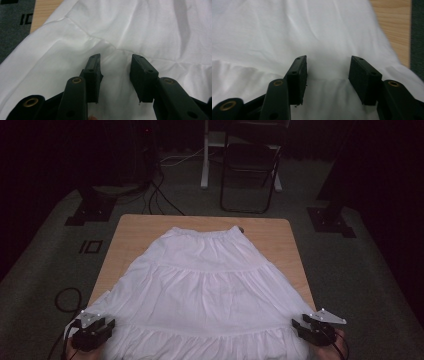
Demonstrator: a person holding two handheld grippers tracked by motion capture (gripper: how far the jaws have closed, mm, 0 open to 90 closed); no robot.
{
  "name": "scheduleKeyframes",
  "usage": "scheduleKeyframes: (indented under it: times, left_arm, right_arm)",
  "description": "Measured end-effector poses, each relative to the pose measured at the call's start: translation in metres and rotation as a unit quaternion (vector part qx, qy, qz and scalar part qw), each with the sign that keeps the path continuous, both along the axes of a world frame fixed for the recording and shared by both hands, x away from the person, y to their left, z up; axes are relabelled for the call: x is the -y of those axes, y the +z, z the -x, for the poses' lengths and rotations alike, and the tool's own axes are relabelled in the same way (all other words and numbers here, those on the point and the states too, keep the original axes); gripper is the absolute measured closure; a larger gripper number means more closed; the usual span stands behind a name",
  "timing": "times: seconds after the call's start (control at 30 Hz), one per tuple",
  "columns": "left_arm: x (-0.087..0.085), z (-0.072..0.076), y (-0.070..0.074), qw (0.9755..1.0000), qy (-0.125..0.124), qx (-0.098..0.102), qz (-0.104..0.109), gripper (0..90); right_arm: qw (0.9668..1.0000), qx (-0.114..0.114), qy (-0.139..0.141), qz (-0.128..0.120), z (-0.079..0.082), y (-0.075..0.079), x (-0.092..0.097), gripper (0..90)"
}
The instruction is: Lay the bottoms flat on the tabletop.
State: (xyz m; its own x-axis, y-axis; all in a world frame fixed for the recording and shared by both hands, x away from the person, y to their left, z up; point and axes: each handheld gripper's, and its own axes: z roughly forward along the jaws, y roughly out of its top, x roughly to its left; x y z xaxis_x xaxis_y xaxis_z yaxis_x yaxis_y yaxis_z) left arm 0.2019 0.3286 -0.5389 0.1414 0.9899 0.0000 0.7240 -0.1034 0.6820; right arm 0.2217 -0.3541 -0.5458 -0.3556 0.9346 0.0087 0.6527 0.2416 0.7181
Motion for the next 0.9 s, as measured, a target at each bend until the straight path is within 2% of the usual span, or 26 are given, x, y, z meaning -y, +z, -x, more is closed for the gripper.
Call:
scheduleKeyframes:
  times: [0.03,0.17,0.27,0.33,0.43,0.47,0.53,0.57,0.6,0.63,0.7,0.77,0.8,0.83,0.9]
  left_arm:
    - [-0.002,0.001,0.000,1.0000,0.001,0.000,-0.001,61.2]
    - [-0.006,0.003,0.000,1.0000,0.008,0.001,0.003,61.8]
    - [-0.008,0.005,0.000,1.0000,0.009,0.002,0.001,62.1]
    - [-0.009,0.005,0.000,1.0000,0.010,0.001,0.002,63.0]
    - [-0.010,0.005,0.000,1.0000,0.009,-0.001,0.000,64.6]
    - [-0.010,0.005,0.001,0.9999,0.010,-0.002,-0.001,70.5]
    - [-0.012,0.005,0.001,0.9999,0.013,-0.004,-0.004,75.5]
    - [-0.012,0.005,0.001,0.9999,0.014,-0.004,-0.004,75.5]
    - [-0.013,0.005,0.001,0.9999,0.015,-0.003,-0.003,77.2]
    - [-0.014,0.005,0.001,0.9999,0.017,-0.003,-0.003,77.2]
    - [-0.015,0.005,0.001,0.9998,0.020,-0.003,-0.005,77.2]
    - [-0.017,0.005,0.001,0.9997,0.023,-0.001,-0.001,76.9]
    - [-0.017,0.005,0.000,0.9997,0.024,0.000,0.000,76.9]
    - [-0.017,0.005,0.000,0.9997,0.025,0.000,0.000,76.6]
    - [-0.018,0.005,0.000,0.9997,0.025,0.000,0.000,76.5]
  right_arm:
    - [0.9999,-0.001,-0.010,-0.001,0.002,-0.001,0.006,47.8]
    - [0.9999,0.009,-0.011,0.000,0.007,0.000,0.013,47.8]
    - [0.9999,0.007,-0.010,0.002,0.010,0.002,0.014,46.3]
    - [0.9999,0.015,0.006,-0.002,0.019,0.004,0.017,42.9]
    - [0.9998,0.017,0.012,0.001,0.026,0.005,0.019,42.4]
    - [0.9998,0.012,0.008,0.017,0.030,0.005,0.020,43.4]
    - [0.9991,0.002,-0.008,0.042,0.032,0.003,0.021,47.6]
    - [0.9991,0.002,-0.008,0.042,0.032,0.003,0.021,47.6]
    - [0.9988,0.002,-0.019,0.045,0.032,0.003,0.024,51.6]
    - [0.9988,0.002,-0.019,0.045,0.032,0.003,0.024,51.6]
    - [0.9979,0.002,-0.047,0.045,0.029,0.002,0.030,52.8]
    - [0.9977,0.003,-0.063,0.026,0.026,0.000,0.038,50.9]
    - [0.9977,0.003,-0.063,0.026,0.026,0.000,0.038,50.9]
    - [0.9968,0.003,-0.079,0.018,0.024,-0.001,0.044,47.6]
    - [0.9967,0.003,-0.080,0.014,0.023,-0.001,0.046,46.5]
